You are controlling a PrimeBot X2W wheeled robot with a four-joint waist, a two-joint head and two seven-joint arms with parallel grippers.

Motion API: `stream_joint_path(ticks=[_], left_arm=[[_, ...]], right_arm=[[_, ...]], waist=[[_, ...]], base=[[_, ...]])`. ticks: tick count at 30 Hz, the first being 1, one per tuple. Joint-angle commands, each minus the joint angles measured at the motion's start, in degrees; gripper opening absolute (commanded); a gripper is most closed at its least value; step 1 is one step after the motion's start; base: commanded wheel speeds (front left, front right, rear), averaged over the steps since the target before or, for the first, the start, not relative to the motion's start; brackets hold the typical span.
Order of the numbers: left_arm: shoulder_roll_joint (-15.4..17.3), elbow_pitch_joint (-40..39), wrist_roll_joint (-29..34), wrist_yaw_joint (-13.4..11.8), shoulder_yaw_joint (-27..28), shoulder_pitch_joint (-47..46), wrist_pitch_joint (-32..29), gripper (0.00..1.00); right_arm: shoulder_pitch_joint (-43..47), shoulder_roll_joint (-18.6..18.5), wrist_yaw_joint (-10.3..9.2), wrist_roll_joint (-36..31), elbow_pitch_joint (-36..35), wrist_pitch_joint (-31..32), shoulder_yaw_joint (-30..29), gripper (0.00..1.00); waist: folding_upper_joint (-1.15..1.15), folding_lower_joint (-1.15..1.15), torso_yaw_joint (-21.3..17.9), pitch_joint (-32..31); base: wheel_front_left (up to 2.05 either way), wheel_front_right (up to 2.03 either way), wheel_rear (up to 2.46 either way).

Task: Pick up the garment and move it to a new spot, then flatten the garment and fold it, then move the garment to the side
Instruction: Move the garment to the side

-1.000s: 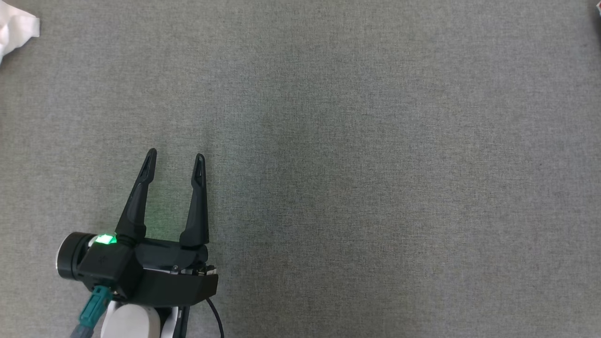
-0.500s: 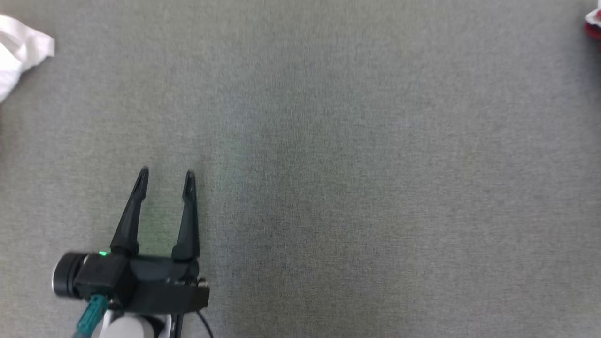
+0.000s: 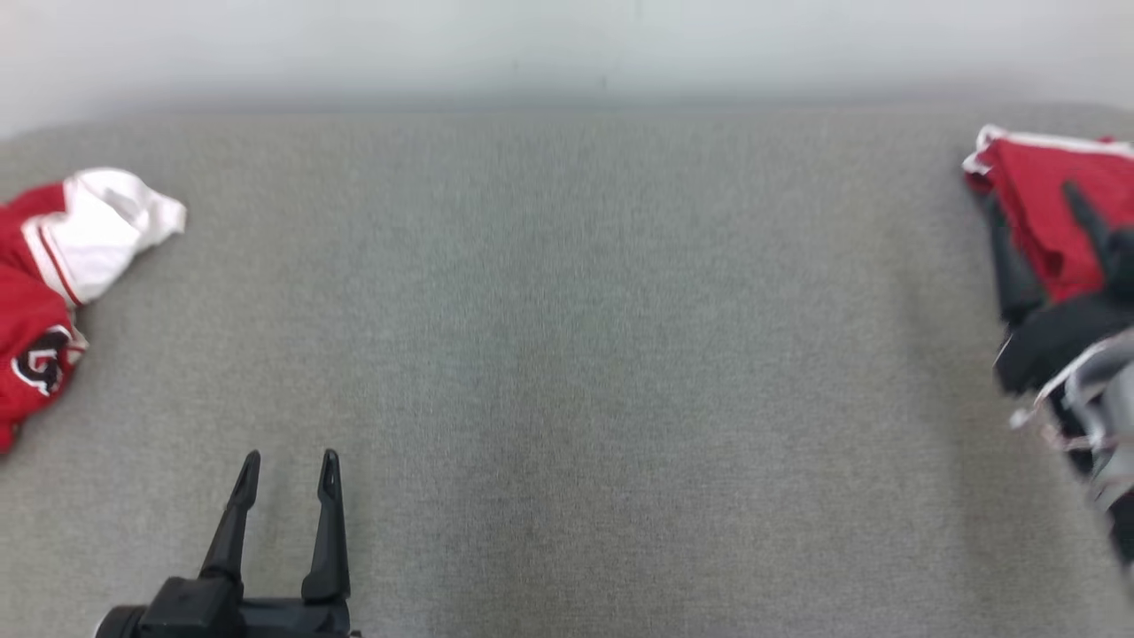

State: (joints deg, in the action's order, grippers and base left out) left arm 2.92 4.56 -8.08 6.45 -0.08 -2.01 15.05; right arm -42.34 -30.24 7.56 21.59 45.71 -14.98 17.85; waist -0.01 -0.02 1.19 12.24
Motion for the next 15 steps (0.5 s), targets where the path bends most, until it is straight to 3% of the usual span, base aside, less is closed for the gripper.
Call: stream_joint_path(ticks=[1, 12, 15], left_arm=[[-0.1, 0.5, 0.0, -0.3, 0.2, 1.3, 0.2, 1.0], [-0.1, 3.4, 0.9, 0.5, 0.3, 3.5, 0.2, 1.0], [0.0, 3.7, 0.9, 0.6, 0.6, 3.9, 0.2, 1.0]], right_arm=[[3.9, 1.7, -0.11, -0.9, -2.2, -0.2, -1.8, 1.0], [25.6, 14.0, -0.11, -7.9, -20.6, -0.2, -18.3, 1.0], [28.8, 16.5, -0.11, -9.3, -23.2, -0.2, -19.9, 1.0]], waist=[[0.01, 0.02, -0.4, -5.2], [0.01, 0.02, 1.2, -10.7], [0.01, 0.02, 1.4, -11.3]], base=[[0.0, 0.0, 0.0], [0.0, 0.0, 0.0], [0.0, 0.0, 0.0]])
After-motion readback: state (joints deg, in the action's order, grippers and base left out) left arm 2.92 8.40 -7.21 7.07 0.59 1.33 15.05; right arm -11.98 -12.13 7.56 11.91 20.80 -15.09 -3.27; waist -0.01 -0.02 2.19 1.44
